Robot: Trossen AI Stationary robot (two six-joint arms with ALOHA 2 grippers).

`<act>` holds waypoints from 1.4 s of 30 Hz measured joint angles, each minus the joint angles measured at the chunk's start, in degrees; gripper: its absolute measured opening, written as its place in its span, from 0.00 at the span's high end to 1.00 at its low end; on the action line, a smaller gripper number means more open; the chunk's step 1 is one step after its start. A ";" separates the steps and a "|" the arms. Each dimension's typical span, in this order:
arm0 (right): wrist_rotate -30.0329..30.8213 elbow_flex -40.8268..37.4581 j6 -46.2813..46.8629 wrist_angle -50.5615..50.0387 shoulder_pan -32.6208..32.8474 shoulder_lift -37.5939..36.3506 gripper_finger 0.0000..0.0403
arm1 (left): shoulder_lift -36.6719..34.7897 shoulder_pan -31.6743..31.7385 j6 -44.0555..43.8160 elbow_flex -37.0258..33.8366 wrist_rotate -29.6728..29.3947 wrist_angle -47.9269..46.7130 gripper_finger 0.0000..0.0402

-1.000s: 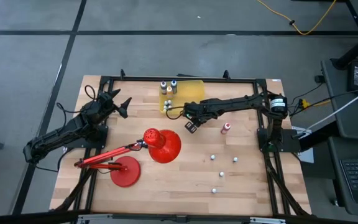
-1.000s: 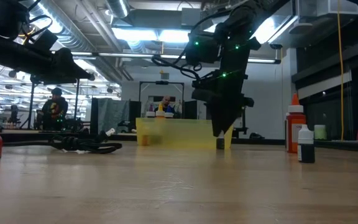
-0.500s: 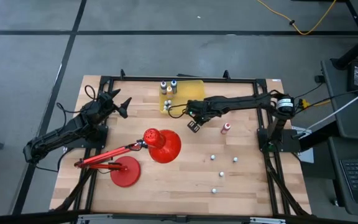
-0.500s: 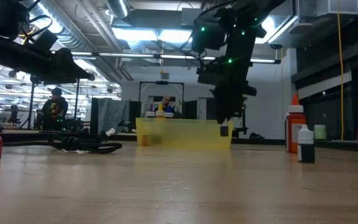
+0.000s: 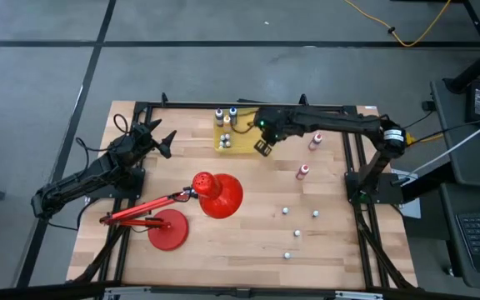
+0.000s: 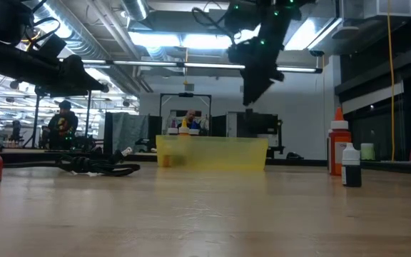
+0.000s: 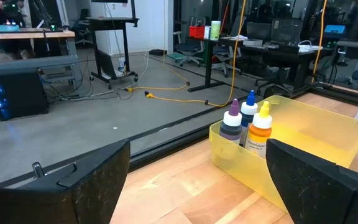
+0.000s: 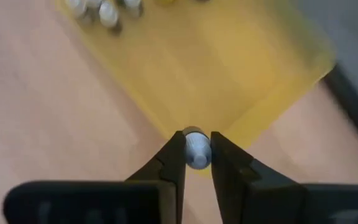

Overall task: Pick & Place food coloring
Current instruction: Put the green food coloring bottle into the yellow bin

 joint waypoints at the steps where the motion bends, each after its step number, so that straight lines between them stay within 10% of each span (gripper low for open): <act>1: 0.37 0.92 -1.04 0.00 -0.61 0.00 0.85 | 0.02 -0.02 0.00 0.00 0.02 0.00 0.09; 42: -3.57 2.36 -4.53 6.69 -6.26 17.66 0.84 | 0.02 0.00 0.02 0.00 0.02 0.00 0.09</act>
